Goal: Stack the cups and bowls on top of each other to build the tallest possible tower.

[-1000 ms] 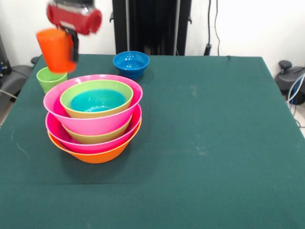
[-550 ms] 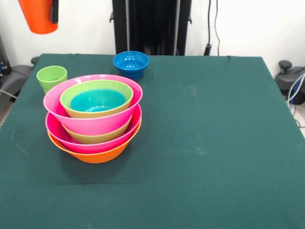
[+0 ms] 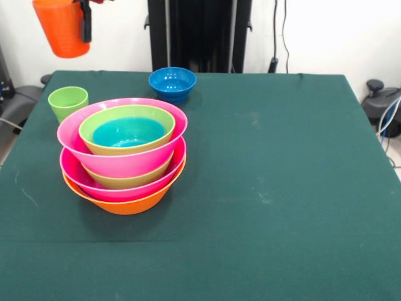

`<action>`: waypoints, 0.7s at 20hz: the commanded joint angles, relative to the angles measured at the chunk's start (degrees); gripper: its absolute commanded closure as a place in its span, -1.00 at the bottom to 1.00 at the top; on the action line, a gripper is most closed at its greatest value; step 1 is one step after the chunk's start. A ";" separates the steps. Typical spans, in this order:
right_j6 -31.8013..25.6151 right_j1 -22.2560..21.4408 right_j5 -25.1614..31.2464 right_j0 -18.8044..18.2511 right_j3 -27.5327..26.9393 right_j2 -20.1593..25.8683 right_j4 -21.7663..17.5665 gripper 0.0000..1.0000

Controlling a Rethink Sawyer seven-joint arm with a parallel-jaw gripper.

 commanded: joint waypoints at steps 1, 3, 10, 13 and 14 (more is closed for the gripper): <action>-6.24 4.87 -3.07 1.11 1.61 5.58 -1.42 1.00; -5.47 5.23 -3.44 1.38 1.37 5.62 -1.49 1.00; -3.59 7.47 -5.09 2.18 -0.34 5.63 -1.80 1.00; -2.69 8.66 -6.10 2.69 -1.11 5.42 -2.05 1.00; -2.46 9.11 -6.46 2.86 -1.46 5.32 -2.16 1.00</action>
